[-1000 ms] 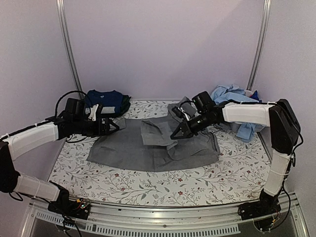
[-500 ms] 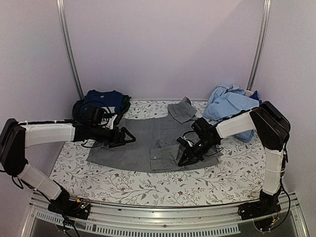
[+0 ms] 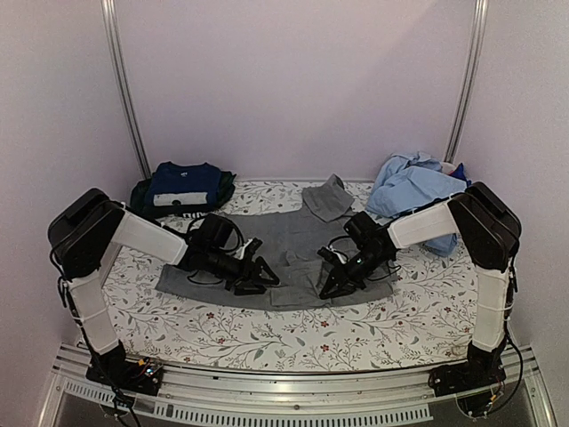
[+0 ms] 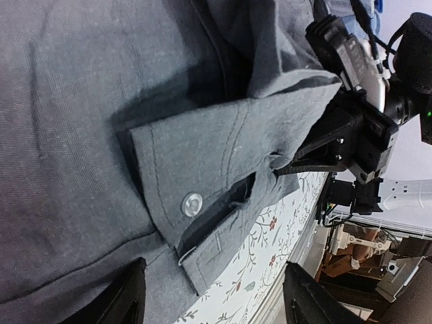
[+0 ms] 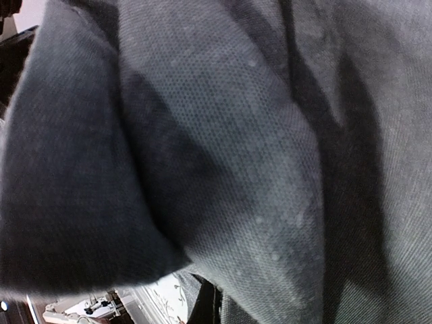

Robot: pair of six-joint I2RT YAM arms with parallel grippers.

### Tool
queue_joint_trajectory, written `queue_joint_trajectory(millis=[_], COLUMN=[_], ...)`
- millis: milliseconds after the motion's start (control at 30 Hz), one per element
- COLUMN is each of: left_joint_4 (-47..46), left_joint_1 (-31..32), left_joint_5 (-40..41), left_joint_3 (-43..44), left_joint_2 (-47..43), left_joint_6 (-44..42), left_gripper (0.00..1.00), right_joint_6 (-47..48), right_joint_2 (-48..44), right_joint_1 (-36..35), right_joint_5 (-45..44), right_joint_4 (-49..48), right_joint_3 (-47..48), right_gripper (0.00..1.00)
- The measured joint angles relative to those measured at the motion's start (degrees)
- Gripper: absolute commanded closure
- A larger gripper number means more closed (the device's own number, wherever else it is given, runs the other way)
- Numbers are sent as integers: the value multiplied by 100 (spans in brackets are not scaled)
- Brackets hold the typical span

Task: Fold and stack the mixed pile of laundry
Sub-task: Adjust the 1/3-folded shirt at the center of the board.

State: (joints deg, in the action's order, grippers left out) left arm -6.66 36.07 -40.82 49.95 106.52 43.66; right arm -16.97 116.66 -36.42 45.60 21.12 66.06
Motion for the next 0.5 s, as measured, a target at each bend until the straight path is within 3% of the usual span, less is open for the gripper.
queue_joint_trajectory(millis=[200, 267, 333, 400, 467, 500], left_joint_4=[-319, -398, -468, -525, -568, -549], left_joint_1=[129, 160, 179, 190, 192, 192], left_joint_5=[-232, -264, -319, -382, -393, -413], left_joint_3=[186, 249, 317, 411, 470, 514], left_joint_2=[323, 348, 348, 348, 345, 343], left_joint_6=[269, 304, 323, 308, 328, 280], left_gripper=[41, 49, 65, 83, 100, 100], right_joint_6=[-17, -17, -20, -22, -46, 0], right_joint_2=[0, 0, 0, 0, 0, -7], right_joint_1=[0, 0, 0, 0, 0, 2], right_joint_5=[2, 2, 2, 2, 17, 68], right_joint_4=[0, -2, 0, 0, -2, -20], right_joint_3=[0, 0, 0, 0, 0, 0], right_gripper=[100, 100, 97, 90, 72, 65])
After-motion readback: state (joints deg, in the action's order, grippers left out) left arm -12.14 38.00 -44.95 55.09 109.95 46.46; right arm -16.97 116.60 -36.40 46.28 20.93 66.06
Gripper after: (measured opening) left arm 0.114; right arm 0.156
